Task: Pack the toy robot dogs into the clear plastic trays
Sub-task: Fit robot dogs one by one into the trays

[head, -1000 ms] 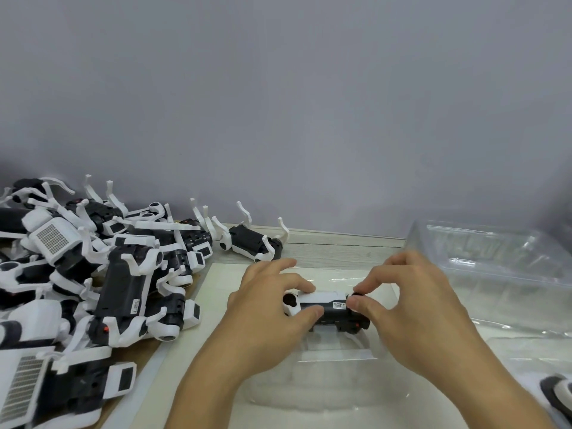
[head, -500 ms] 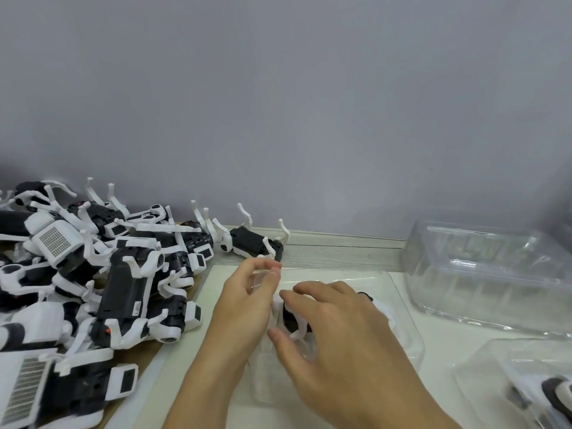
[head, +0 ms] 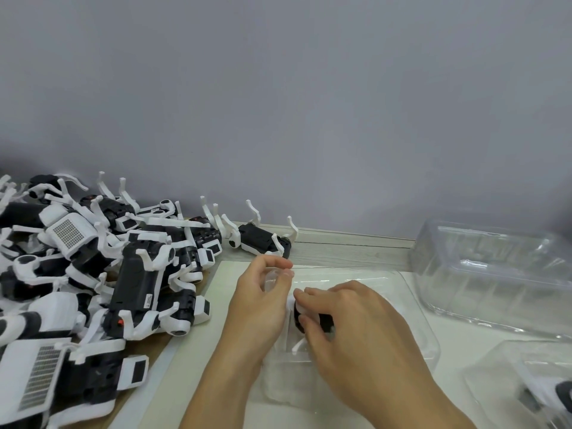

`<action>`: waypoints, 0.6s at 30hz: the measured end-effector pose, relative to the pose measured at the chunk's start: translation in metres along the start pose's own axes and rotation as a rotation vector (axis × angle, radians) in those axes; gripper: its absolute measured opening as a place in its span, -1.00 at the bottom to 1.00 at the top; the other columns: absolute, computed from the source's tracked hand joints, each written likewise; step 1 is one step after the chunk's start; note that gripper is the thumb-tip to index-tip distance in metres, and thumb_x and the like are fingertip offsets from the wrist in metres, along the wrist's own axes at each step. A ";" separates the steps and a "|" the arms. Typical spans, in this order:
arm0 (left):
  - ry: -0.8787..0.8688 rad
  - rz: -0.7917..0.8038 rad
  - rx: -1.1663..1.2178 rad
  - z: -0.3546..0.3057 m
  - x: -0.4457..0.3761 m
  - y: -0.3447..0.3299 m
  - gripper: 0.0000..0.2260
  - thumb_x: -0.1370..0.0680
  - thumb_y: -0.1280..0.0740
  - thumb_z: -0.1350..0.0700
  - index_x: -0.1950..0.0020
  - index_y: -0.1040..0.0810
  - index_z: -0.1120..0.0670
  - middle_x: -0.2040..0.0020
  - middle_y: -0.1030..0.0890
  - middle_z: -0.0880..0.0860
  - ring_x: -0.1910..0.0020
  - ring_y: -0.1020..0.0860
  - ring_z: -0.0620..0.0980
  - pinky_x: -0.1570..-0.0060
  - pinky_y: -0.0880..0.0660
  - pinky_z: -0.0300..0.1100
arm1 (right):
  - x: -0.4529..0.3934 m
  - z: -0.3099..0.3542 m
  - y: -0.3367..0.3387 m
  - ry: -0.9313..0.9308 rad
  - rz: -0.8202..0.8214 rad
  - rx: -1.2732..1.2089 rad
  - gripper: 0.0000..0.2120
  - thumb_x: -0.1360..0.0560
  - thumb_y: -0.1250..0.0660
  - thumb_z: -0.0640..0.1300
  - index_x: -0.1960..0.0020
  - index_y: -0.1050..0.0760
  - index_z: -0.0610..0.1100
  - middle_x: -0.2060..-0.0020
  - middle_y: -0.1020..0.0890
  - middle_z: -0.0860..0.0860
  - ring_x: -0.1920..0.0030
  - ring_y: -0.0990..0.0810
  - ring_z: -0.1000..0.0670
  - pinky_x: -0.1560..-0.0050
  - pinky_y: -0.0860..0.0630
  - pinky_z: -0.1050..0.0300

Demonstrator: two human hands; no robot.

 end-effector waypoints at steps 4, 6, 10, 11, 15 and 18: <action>-0.004 0.007 -0.002 0.000 0.000 0.001 -0.79 -0.60 -0.33 0.10 0.12 -0.57 -0.23 -0.07 -0.65 -0.14 -0.16 -0.55 -0.17 -0.02 -0.40 -0.26 | 0.000 -0.003 0.001 0.021 0.021 -0.048 -0.84 -0.60 -0.09 0.08 0.02 -0.39 0.05 0.25 -0.47 0.12 0.01 -0.38 0.07 0.03 -0.43 0.09; 0.007 0.011 0.003 -0.001 0.000 0.001 -0.79 -0.60 -0.34 0.10 0.10 -0.58 -0.23 -0.07 -0.66 -0.15 -0.16 -0.56 -0.17 -0.05 -0.42 -0.23 | -0.001 -0.005 0.000 0.032 0.037 -0.085 -0.85 -0.59 -0.11 0.08 0.08 -0.36 0.05 0.27 -0.47 0.12 0.04 -0.38 0.07 0.04 -0.43 0.08; 0.005 0.011 -0.004 -0.003 0.000 0.003 -0.80 -0.58 -0.36 0.12 0.10 -0.60 -0.21 0.01 -0.69 -0.11 0.01 -0.60 -0.21 0.06 -0.42 -0.24 | -0.004 -0.015 0.006 -0.049 -0.026 -0.279 -0.90 -0.55 -0.28 0.07 -0.05 -0.53 0.18 0.10 -0.55 0.23 -0.04 -0.45 0.19 -0.04 -0.42 0.27; 0.003 0.010 -0.001 -0.004 0.000 0.003 -0.80 -0.58 -0.38 0.12 0.11 -0.61 -0.21 0.03 -0.69 -0.10 0.06 -0.61 -0.22 0.09 -0.42 -0.26 | -0.004 -0.021 0.008 -0.087 -0.070 -0.275 -0.83 -0.54 -0.32 0.05 -0.13 -0.55 0.17 0.03 -0.52 0.26 -0.08 -0.44 0.22 -0.08 -0.39 0.35; 0.004 0.023 -0.006 -0.004 0.001 0.003 -0.78 -0.56 -0.39 0.16 0.12 -0.61 -0.19 0.02 -0.69 -0.13 0.05 -0.59 -0.30 0.09 -0.39 -0.31 | -0.003 -0.048 0.021 -0.199 -0.130 0.000 -0.82 -0.52 -0.36 0.00 -0.11 -0.59 0.11 0.06 -0.47 0.22 -0.11 -0.43 0.10 -0.11 -0.39 0.18; 0.004 0.030 -0.016 -0.004 0.001 0.003 -0.76 -0.57 -0.37 0.19 0.08 -0.61 -0.20 0.02 -0.68 -0.12 0.05 -0.59 -0.29 0.10 -0.39 -0.33 | -0.003 -0.056 0.022 -0.242 -0.121 0.029 -0.91 -0.50 -0.39 -0.08 0.04 -0.66 0.03 0.15 -0.55 0.17 -0.02 -0.50 0.05 -0.01 -0.43 0.15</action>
Point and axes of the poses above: each hand's wrist, its own x-axis away from the middle knuckle, its own y-axis out of the back of the hand, z = x × y, the point moved 2 cm from there along -x, towards the middle knuckle
